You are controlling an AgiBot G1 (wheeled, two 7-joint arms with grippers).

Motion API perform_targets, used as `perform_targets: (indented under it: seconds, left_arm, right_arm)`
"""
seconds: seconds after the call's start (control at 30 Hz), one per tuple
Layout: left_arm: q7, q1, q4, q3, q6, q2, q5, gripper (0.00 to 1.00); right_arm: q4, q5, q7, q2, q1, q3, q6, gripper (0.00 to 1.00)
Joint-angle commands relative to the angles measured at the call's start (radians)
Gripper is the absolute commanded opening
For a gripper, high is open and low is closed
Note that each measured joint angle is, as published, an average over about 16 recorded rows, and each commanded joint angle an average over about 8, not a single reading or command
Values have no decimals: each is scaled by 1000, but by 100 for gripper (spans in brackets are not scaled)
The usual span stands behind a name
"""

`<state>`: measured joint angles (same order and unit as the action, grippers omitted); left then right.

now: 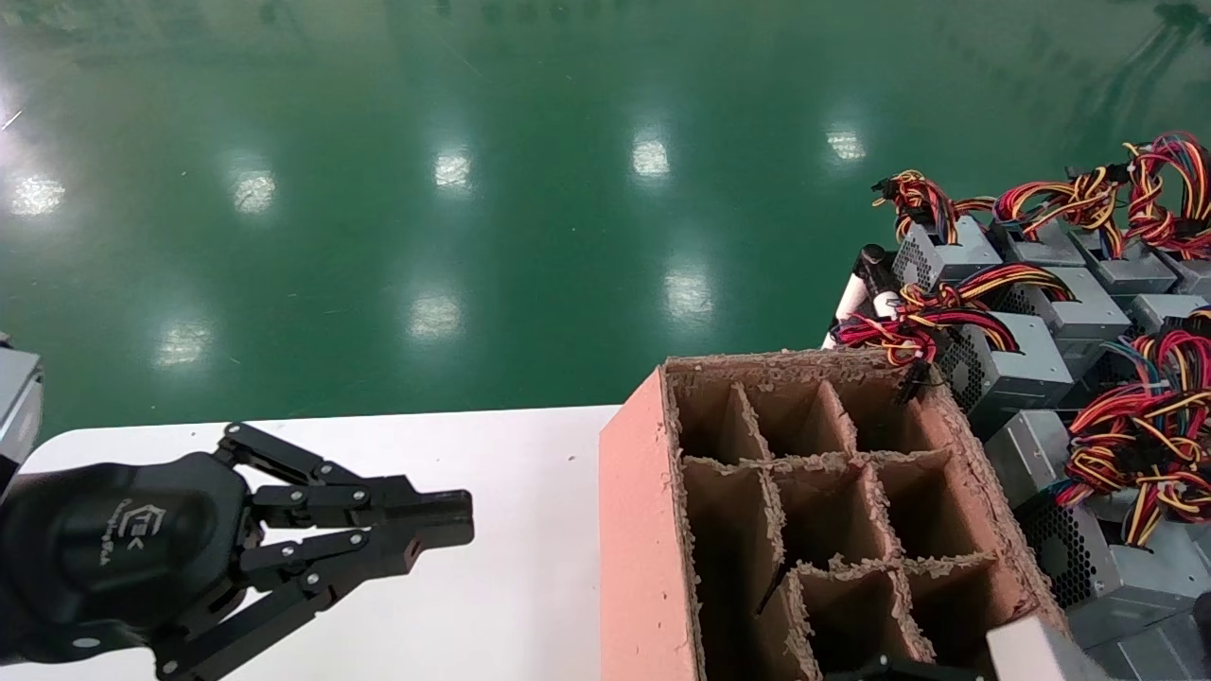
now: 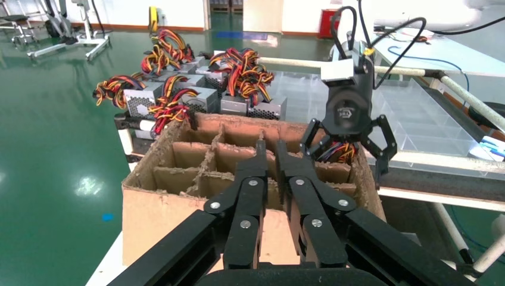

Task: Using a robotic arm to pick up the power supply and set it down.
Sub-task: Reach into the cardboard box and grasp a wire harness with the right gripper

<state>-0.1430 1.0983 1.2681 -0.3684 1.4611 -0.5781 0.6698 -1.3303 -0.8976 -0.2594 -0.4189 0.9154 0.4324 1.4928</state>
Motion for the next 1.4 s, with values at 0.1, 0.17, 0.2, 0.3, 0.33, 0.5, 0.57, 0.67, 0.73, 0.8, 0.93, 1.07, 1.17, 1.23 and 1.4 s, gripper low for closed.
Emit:
perform_targets:
  seconds: [0.1, 0.17, 0.2, 0.3, 0.33, 0.5, 0.57, 0.67, 0.73, 0.8, 0.93, 1.07, 1.17, 1.23, 1.4]
  left_arm:
    - [0, 0, 0, 0, 0, 0, 0, 0]
    - [0, 0, 0, 0, 0, 0, 0, 0]
    - [0, 0, 0, 0, 0, 0, 0, 0]
    - [0, 0, 0, 0, 0, 0, 0, 0]
    - [0, 0, 0, 0, 0, 0, 0, 0]
    - [0, 0, 0, 0, 0, 0, 0, 0]
    - [0, 0, 0, 0, 0, 0, 0, 0]
    - [0, 0, 0, 0, 0, 0, 0, 0]
    - [0, 0, 0, 0, 0, 0, 0, 0]
    - [0, 0, 0, 0, 0, 0, 0, 0]
    - [0, 0, 0, 0, 0, 0, 0, 0]
    - [0, 0, 0, 0, 0, 0, 0, 0]
    - [0, 0, 0, 0, 0, 0, 0, 0]
    - [0, 0, 0, 0, 0, 0, 0, 0]
    - [0, 0, 0, 0, 0, 0, 0, 0]
  right_arm:
    - [-2, -30, 10, -1, 10, 6, -4, 0]
    - [-2, -38, 13, -3, 20, 6, -3, 0]
    - [-2, -41, 15, -4, 24, 6, -2, 0]
    - [-1, -55, 21, -6, 36, 8, -2, 0]
    - [-1, -60, 23, -6, 39, 9, -2, 0]
    - [-1, -78, 37, -9, 46, 13, -3, 0]
    - [-1, -84, 43, -10, 48, 14, -3, 0]
    - [-2, -91, 51, -11, 51, 16, -2, 0]
    - [-3, -96, 55, -11, 55, 17, 1, 0]
    - [-3, -99, 56, -12, 59, 19, 5, 0]
    - [-1, -99, 58, -15, 66, 23, 14, 0]
    - [0, -96, 60, -17, 71, 26, 19, 0]
    - [1, -94, 60, -18, 77, 28, 23, 0]
    - [2, -88, 58, -18, 82, 28, 27, 0]
    - [6, -42, 52, -12, 87, 21, 41, 0]
